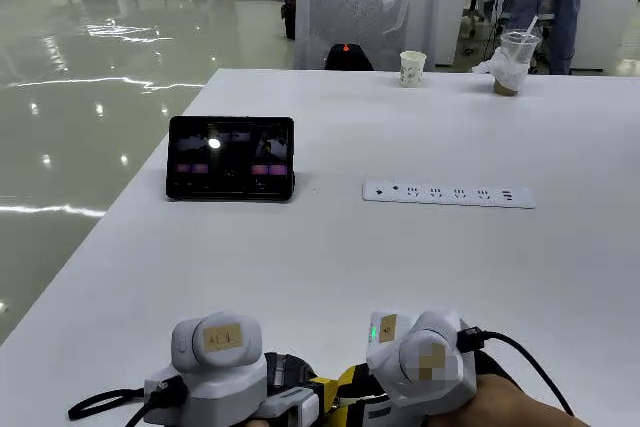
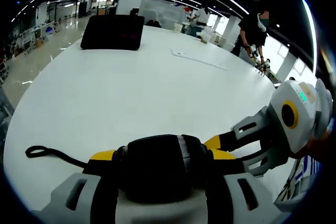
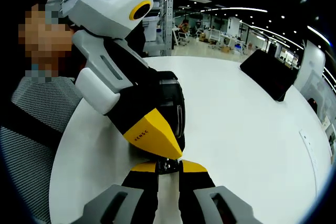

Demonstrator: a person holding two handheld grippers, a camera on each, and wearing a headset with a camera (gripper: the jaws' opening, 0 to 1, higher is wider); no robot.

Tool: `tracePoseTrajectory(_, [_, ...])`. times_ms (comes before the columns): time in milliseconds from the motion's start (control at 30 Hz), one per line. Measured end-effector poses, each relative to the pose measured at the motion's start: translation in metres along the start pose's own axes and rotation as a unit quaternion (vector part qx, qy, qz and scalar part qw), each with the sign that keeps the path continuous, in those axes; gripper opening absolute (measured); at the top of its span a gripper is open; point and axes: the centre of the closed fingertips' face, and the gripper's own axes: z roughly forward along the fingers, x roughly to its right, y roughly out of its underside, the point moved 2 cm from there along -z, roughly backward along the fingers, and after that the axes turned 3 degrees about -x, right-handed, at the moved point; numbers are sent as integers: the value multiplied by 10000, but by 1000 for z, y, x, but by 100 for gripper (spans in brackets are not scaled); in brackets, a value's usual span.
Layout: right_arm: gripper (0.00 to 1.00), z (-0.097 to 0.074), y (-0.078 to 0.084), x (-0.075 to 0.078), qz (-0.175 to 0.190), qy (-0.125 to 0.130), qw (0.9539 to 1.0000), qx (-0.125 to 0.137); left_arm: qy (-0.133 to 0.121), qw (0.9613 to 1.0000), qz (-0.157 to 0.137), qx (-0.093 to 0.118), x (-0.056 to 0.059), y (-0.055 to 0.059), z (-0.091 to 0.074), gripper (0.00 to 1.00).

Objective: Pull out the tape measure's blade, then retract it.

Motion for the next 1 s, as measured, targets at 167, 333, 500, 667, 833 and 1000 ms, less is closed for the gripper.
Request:
tracePoseTrajectory(167, [12,0,0,0,-6,6,10000,9,4,10000,1,0,0,0,0,64])
tracePoseTrajectory(333, [12,0,0,0,-21,27,10000,11,3,10000,18,-16,0,0,0,64])
tracePoseTrajectory(500, [12,0,0,0,-21,45,10000,3,-8,10000,27,-12,0,0,0,65])
tracePoseTrajectory(667, [13,0,0,0,-37,50,10000,-24,-20,10000,19,-20,0,0,0,65])
tracePoseTrajectory(833, [13,0,0,0,-57,59,10000,-49,-29,10000,25,-30,0,0,1,65])
tracePoseTrajectory(1000, [13,-1,1,0,-78,62,9999,-77,-36,10000,44,-40,0,0,1,65])
